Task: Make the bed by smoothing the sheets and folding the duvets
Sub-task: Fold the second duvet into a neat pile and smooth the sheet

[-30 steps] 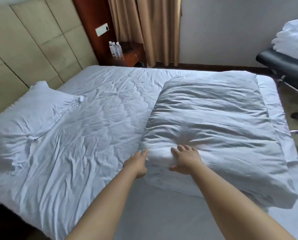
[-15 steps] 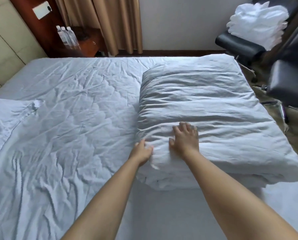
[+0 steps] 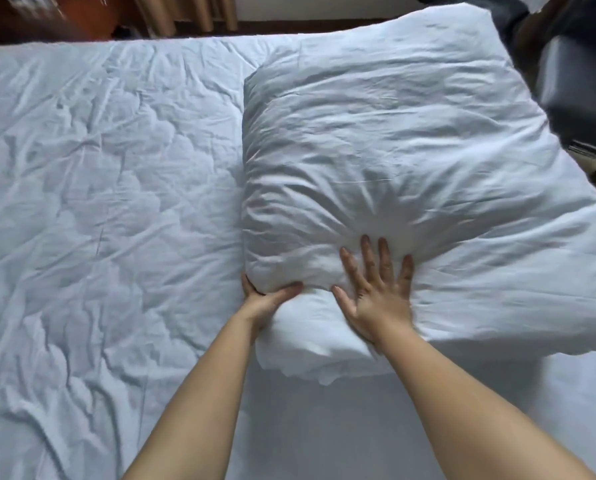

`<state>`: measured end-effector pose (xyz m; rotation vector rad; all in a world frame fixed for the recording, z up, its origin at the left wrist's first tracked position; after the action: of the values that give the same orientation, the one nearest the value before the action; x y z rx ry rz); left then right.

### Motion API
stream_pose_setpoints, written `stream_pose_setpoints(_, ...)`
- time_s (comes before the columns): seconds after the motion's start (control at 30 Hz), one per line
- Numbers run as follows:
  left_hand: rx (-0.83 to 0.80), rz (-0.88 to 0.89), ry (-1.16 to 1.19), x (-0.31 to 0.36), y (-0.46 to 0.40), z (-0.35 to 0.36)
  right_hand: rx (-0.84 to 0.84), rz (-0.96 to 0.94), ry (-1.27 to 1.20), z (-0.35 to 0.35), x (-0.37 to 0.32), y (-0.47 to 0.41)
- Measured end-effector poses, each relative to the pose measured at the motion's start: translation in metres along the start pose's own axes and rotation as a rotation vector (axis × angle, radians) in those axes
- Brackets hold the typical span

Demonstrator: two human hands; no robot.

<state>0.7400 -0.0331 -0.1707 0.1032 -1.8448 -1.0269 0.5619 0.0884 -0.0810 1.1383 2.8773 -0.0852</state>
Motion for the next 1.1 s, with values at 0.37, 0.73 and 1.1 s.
stream_pose_setpoints(0.37,0.099,-0.068,0.108,-0.006,0.000,0.006,-0.086,0.094,0.062,0.010,0.001,-0.005)
stream_pose_setpoints(0.73,-0.062,-0.060,0.144,0.002,0.082,0.021,-0.412,0.231,0.061,-0.047,0.002,0.050)
stream_pose_setpoints(1.1,-0.014,-0.109,0.119,-0.063,0.143,0.007,-0.444,0.149,0.062,-0.052,-0.007,0.121)
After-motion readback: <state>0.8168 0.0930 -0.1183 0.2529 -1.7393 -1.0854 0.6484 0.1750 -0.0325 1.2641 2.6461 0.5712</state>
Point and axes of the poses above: each hand's wrist, its own y-axis away from the middle knuckle, its own z-axis out of the palm, x = y × z, the point moved 10 cm from there along -y, towards the middle knuckle, and after that the axes turned 7 degrees about z, right-handed, at the moved point
